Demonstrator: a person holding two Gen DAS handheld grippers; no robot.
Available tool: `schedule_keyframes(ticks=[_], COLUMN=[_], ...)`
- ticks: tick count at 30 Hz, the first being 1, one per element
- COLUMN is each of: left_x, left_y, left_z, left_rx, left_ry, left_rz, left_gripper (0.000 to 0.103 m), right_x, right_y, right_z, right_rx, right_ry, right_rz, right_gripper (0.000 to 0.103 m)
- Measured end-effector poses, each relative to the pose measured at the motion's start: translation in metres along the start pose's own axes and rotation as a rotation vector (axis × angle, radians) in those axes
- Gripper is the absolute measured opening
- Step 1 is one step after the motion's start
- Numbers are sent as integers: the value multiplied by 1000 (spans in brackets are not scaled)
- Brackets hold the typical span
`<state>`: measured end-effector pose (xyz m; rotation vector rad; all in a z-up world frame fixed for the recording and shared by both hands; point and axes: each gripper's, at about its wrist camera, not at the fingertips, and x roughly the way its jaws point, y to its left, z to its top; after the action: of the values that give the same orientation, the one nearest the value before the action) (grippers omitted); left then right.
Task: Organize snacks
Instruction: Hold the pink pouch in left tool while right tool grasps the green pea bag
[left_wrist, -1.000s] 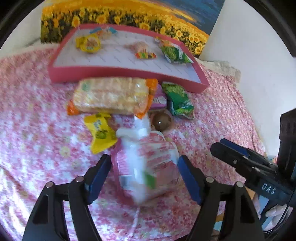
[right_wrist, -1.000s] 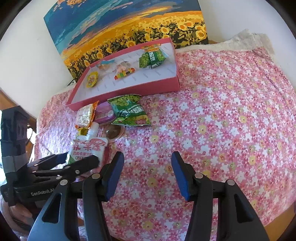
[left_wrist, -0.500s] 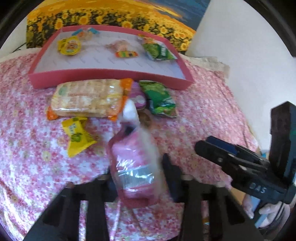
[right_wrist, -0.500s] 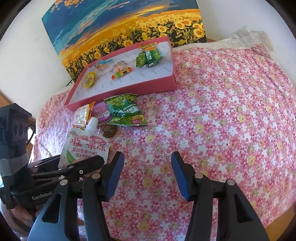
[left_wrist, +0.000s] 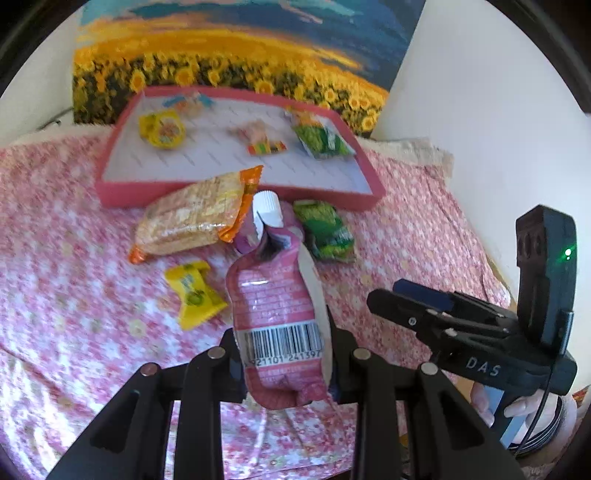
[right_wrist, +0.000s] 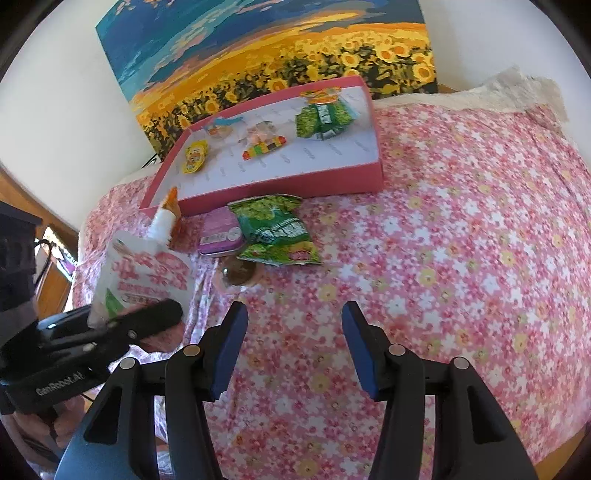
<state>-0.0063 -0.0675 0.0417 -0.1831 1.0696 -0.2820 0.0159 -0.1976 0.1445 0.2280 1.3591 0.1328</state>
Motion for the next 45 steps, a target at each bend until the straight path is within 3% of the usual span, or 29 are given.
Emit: schedule_keyframes(ticks=[11,17,29,45], left_x=[-25,-26,-25,-26], left_y=[3,12,49,72], left_z=[6,7,16,19], left_rx=[-18,-31,-111,-185], left_ry=[-54,-74,-93,-90], left_rz=[-51,-3,170,228], left_gripper=[31,31,31,31], right_x=[7,11,22,50], right_y=[12,15,12,11], right_z=[12,15,29,41], right_rx=[-34,-43,-40,-52], right_ry=[0,1,2,6], right_rz=[11,10,2,-14], right_gripper=[54,54,54,54])
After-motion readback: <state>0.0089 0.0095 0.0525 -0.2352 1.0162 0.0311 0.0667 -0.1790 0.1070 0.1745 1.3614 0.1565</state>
